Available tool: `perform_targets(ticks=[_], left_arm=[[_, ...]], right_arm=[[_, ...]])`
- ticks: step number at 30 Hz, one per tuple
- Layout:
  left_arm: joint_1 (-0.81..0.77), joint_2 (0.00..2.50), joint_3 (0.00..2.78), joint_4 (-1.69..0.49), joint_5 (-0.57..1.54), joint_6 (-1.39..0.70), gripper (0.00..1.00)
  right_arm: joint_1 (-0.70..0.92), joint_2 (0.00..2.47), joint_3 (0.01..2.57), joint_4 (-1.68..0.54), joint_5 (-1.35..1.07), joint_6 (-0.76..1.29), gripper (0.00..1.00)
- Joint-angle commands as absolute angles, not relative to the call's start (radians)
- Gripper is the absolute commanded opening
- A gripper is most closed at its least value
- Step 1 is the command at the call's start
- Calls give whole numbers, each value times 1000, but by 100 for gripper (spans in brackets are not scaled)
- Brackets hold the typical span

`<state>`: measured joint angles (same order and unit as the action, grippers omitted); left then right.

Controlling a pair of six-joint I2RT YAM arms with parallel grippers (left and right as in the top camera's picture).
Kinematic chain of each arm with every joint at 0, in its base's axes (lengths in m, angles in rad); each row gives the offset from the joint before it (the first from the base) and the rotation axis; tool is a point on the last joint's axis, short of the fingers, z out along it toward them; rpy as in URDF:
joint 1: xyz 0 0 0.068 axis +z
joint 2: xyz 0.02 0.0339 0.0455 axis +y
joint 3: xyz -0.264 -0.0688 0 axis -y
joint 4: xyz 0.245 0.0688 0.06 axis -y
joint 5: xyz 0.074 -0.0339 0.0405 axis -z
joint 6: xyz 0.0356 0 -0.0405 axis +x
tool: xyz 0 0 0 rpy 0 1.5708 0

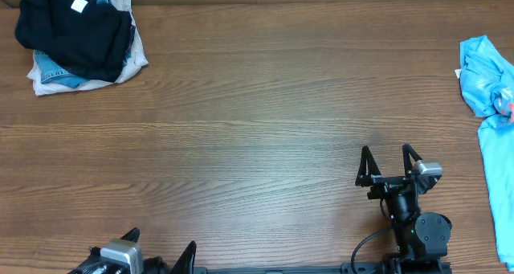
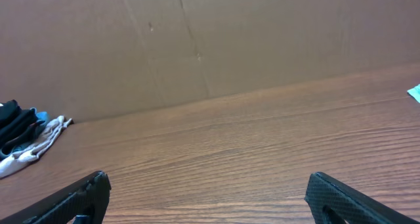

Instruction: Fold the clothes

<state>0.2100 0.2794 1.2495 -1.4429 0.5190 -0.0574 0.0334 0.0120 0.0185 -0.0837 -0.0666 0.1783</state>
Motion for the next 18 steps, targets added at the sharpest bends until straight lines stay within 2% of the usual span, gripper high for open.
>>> perform_targets(ticks=[1, 18], left_arm=[[209, 276, 1247, -1440, 513, -75, 100], [209, 276, 1247, -1476, 513, -75, 100]], right_arm=[[39, 3, 8, -81, -53, 168, 100], [39, 3, 8, -81, -53, 168, 100]])
